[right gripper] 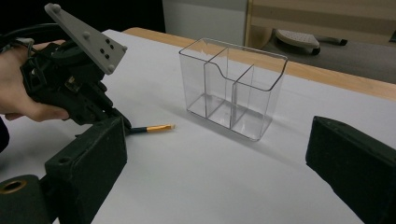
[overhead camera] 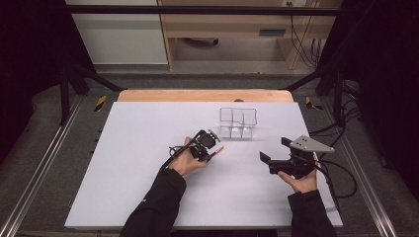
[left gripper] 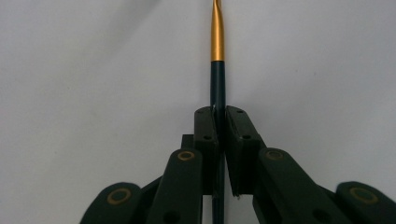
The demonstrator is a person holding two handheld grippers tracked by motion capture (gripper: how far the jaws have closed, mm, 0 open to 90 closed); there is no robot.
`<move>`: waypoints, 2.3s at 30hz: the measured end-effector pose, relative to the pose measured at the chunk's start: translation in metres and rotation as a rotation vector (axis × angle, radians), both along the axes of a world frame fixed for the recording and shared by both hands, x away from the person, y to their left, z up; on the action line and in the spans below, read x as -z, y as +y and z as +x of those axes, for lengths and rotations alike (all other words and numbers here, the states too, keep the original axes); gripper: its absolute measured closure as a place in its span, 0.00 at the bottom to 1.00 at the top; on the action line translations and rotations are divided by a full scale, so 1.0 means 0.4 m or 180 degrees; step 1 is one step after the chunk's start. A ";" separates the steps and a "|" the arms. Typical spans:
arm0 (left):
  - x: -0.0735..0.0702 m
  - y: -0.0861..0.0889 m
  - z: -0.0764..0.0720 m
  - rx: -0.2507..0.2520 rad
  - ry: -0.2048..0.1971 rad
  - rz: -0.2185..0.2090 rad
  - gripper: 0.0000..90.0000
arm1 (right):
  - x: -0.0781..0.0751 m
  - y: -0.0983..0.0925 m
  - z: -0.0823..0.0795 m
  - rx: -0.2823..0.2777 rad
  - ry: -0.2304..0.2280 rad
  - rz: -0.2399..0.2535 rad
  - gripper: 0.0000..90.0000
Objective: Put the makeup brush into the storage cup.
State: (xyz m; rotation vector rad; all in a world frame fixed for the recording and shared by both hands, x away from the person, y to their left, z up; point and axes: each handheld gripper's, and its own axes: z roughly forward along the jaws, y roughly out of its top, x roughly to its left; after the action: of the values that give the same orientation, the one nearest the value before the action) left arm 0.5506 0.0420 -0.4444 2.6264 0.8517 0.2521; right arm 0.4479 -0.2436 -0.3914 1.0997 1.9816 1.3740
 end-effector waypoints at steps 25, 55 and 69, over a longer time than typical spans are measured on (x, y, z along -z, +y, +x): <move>-0.127 0.074 -0.122 -0.0195 -0.0737 -0.0774 0.92 | -0.001 0.000 -0.002 -0.0007 0.0014 0.0043 0.06; -0.091 0.134 -0.252 -0.0629 -0.1101 -0.1680 0.92 | 0.004 0.043 0.003 -0.0075 0.0116 0.0184 0.06; -0.073 0.162 -0.277 -0.0833 -0.1194 -0.2006 0.92 | -0.003 0.095 0.014 -0.0103 0.0134 0.0278 0.07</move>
State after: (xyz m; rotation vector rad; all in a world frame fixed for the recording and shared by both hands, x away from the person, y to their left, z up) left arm 0.4397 0.1067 -0.4151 1.8147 0.9483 0.4439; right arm 0.4534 -0.2056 -0.3901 1.1487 1.9938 1.4782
